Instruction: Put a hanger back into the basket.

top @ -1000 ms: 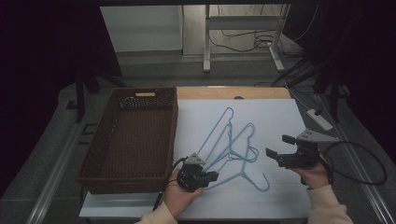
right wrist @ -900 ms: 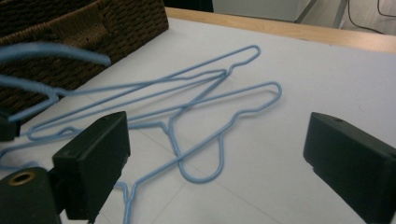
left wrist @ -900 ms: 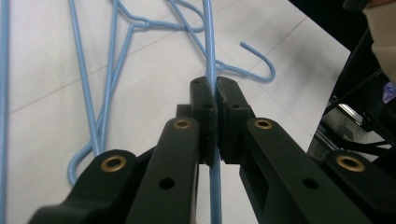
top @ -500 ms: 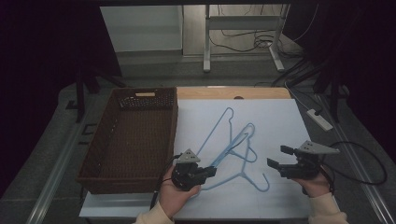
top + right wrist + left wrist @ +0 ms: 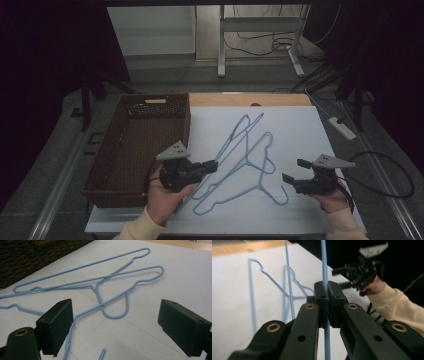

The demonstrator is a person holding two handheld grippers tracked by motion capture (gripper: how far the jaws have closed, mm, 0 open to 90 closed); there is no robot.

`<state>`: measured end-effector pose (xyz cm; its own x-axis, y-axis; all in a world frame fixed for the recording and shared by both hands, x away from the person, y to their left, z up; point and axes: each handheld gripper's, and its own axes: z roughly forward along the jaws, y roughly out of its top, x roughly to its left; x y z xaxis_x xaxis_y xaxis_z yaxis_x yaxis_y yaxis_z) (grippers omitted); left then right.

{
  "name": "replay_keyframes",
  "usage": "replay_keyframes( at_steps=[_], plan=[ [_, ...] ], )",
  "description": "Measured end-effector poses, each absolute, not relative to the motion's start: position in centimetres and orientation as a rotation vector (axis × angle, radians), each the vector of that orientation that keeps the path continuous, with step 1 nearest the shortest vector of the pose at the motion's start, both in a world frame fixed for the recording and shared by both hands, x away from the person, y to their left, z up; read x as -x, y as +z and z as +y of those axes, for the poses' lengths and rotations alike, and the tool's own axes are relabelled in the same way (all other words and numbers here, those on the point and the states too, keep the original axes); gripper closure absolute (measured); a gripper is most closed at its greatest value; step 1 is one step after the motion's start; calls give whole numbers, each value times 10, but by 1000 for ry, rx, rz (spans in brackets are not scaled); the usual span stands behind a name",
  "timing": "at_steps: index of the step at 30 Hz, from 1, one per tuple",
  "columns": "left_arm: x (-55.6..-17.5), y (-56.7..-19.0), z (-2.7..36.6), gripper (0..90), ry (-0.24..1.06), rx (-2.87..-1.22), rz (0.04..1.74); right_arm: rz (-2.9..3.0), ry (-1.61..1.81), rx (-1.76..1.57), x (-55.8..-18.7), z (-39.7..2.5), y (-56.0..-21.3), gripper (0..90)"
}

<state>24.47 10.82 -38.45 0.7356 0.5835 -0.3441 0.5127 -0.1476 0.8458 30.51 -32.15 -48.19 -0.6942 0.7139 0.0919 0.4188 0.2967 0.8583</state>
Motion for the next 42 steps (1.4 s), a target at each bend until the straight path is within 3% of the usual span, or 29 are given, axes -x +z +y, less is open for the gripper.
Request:
replay_keyframes(
  at_steps=[18,34,42],
  plan=[
    [-275,-347,211,870,209,-1740,943,2235,1351,-1034,-304,-323,-481,161],
    [-295,-381,286,870,216,-1772,1040,2271,1346,-1044,-304,-320,-483,162],
    [-297,-404,312,870,148,-1795,1084,2281,1338,-1047,-304,-318,-485,161]
  ],
)
